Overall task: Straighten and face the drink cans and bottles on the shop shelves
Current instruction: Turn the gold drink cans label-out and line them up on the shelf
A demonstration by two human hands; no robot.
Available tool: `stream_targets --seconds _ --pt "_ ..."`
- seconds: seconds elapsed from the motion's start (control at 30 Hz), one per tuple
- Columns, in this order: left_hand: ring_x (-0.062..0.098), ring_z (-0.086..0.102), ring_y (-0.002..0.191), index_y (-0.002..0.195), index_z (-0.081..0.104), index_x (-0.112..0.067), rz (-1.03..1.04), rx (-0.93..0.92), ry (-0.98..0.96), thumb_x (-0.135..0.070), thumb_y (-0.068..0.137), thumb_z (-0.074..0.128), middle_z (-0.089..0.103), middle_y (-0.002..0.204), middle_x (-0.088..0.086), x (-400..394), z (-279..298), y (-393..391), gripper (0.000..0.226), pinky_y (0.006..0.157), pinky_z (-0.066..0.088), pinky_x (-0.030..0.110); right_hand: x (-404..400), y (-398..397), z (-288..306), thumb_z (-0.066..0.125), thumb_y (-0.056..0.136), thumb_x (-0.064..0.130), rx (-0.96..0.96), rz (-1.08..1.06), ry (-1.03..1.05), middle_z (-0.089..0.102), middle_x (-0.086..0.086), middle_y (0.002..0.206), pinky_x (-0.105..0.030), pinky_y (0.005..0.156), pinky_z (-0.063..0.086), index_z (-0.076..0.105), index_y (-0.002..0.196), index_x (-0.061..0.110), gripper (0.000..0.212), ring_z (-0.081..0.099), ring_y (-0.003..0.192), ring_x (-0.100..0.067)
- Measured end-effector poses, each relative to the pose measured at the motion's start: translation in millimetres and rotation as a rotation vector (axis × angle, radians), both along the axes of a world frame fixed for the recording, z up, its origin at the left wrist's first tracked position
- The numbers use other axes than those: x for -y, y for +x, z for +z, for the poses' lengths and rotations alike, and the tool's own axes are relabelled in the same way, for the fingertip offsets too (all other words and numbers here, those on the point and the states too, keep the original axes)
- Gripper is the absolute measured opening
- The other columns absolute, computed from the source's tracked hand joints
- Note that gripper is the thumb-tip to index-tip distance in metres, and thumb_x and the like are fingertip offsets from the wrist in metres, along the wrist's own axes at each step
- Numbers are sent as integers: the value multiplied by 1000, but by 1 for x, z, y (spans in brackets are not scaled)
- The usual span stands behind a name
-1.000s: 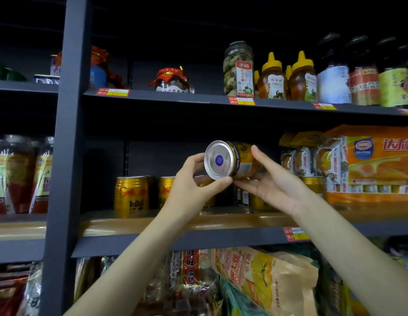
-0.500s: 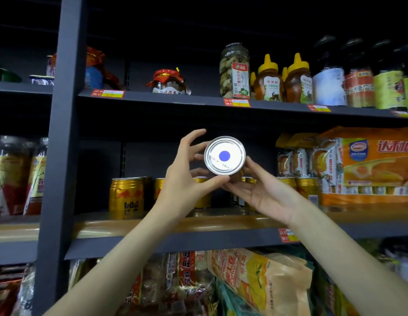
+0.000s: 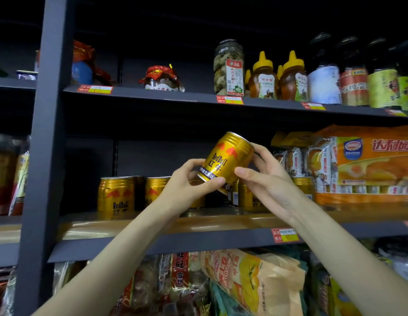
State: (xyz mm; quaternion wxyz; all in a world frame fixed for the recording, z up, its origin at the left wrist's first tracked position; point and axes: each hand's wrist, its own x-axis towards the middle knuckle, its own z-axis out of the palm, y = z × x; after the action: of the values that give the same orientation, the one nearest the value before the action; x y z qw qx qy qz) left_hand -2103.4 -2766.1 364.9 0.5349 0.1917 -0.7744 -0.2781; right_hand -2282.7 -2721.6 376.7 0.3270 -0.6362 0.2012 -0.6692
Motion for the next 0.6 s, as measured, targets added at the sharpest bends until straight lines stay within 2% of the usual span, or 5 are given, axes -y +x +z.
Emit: stream_targets --seconds 0.07,0.23,0.33,0.47,0.6 --pt "9 61 103 119 48 -28 118 -34 -154 -37 65 77 62 112 -6 1 0 -3 62 87 50 24 -3 -2 4 71 63 6 -31 14 58 59 -8 123 -30 85 55 51 126 17 67 62 111 -21" --pt "2 49 105 124 39 -33 356 82 -573 -21 70 79 43 117 -10 0 -4 -12 67 84 47 10 -3 -1 5 75 58 19 52 -58 158 55 -10 120 -35 80 57 47 125 18 73 60 106 -25" --pt "1 48 111 119 38 -34 317 129 -559 -22 72 77 46 120 -12 2 -1 -11 63 86 41 3 -2 -5 -1 79 61 24 -75 -249 -41 57 -1 118 -30 82 56 50 117 30 63 60 107 -16" --pt "0 41 120 118 51 -30 416 288 -592 -26 81 69 53 124 -13 13 1 -4 42 92 22 -2 -1 -16 0 84 67 18 -537 -749 -481 45 25 119 -10 90 43 38 117 46 73 46 115 6" --pt "5 44 121 117 55 -25 480 239 -529 -19 86 63 55 124 -9 20 0 0 33 97 28 14 4 -19 -3 85 65 18 -605 -809 -519 42 29 119 -10 97 31 24 126 50 92 42 120 0"
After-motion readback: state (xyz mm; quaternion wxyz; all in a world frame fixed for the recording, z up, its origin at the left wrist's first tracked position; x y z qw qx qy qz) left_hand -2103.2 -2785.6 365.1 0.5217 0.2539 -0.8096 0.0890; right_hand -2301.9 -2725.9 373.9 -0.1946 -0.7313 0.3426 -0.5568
